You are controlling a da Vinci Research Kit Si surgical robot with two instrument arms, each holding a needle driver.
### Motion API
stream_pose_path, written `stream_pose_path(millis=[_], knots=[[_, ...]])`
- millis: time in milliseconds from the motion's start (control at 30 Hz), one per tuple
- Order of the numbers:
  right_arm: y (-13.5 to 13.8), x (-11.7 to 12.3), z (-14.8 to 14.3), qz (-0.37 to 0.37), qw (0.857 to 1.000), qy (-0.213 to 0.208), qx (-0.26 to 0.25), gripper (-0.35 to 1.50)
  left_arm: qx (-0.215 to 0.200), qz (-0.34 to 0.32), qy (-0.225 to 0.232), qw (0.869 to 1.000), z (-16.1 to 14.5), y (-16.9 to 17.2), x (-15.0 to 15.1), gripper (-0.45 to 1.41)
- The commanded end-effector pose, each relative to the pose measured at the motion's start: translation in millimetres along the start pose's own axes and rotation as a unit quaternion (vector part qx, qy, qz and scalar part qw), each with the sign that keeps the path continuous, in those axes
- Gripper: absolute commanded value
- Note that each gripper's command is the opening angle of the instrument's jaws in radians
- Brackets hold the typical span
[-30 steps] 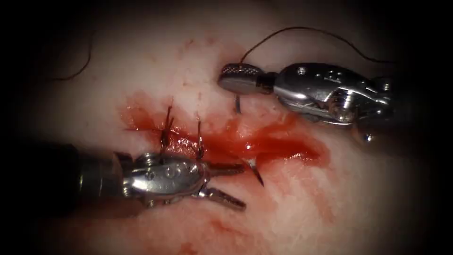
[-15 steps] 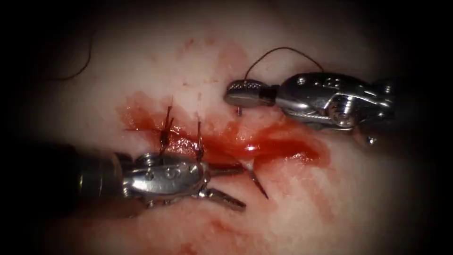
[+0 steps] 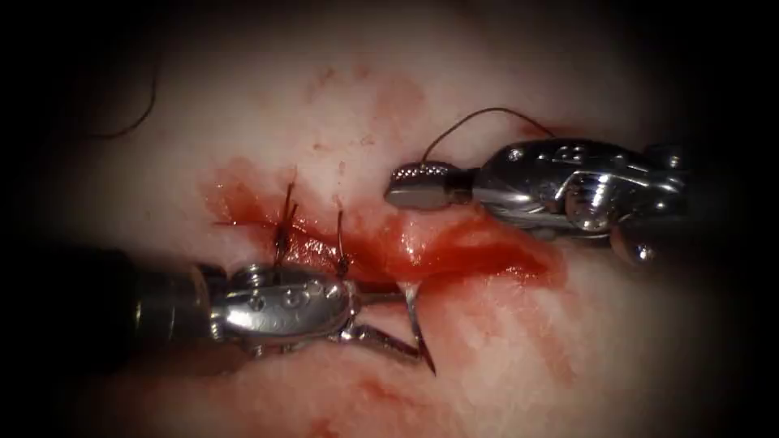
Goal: Wound Closure
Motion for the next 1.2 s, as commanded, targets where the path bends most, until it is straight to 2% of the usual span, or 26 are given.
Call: stream_pose_path(millis=[33,100,133,167,267,367,433,467,533,600,633,767,1100,1200], knots=[[0.3,0.0,0.6,-0.001,1.000,0.018,-0.003,0.41,-0.002,0.009,0.001,1.000,0.6,0.2,-0.1,0.52],[0.7,0.1,0.3,0.001,1.000,0.027,-0.015,0.79,-0.004,0.028,0.004,1.000,0.0,0.7,0.5,0.52],[1.0,0.3,0.0,0.002,0.999,0.031,-0.020,0.93,-0.006,0.035,0.002,0.999,-0.4,1.0,0.7,0.52],[1.3,0.4,-0.6,0.003,0.999,0.030,-0.019,0.96,-0.004,0.059,0.000,0.998,-1.2,1.7,1.5,0.52],[1.6,0.4,-1.3,0.004,0.999,0.030,-0.018,0.96,-0.004,0.080,-0.003,0.997,-1.9,2.2,2.3,0.52],[1.8,0.3,-2.3,0.004,0.999,0.029,-0.017,0.96,-0.003,0.138,-0.013,0.990,-3.1,3.6,3.8,0.54],[1.9,0.3,-2.5,0.004,0.999,0.030,-0.018,0.96,-0.003,0.155,-0.014,0.988,-3.2,3.8,4.1,0.56],[1.9,0.2,-2.6,0.004,0.999,0.028,-0.018,0.96,-0.002,0.193,-0.015,0.981,-3.1,4.4,4.6,0.57],[1.9,0.2,-2.6,0.003,0.999,0.028,-0.018,0.94,-0.001,0.207,-0.015,0.978,-2.9,4.6,4.7,0.57],[1.9,0.1,-2.6,0.003,0.999,0.031,-0.017,0.94,0.000,0.263,-0.011,0.965,-2.1,5.0,5.2,0.61],[1.9,0.1,-2.6,0.003,0.999,0.031,-0.017,0.94,0.000,0.263,-0.011,0.965,-2.1,5.0,5.2,0.61],[2.1,0.1,-2.9,0.003,0.999,0.038,-0.020,0.91,0.008,0.319,-0.010,0.948,-1.4,4.7,5.4,0.62],[2.6,0.1,-2.9,0.005,0.998,0.051,-0.028,0.88,0.034,0.372,-0.051,0.926,0.3,2.1,3.3,0.67],[2.6,0.1,-2.9,0.005,0.998,0.052,-0.028,0.86,0.038,0.373,-0.053,0.926,0.6,1.4,3.0,0.67]])
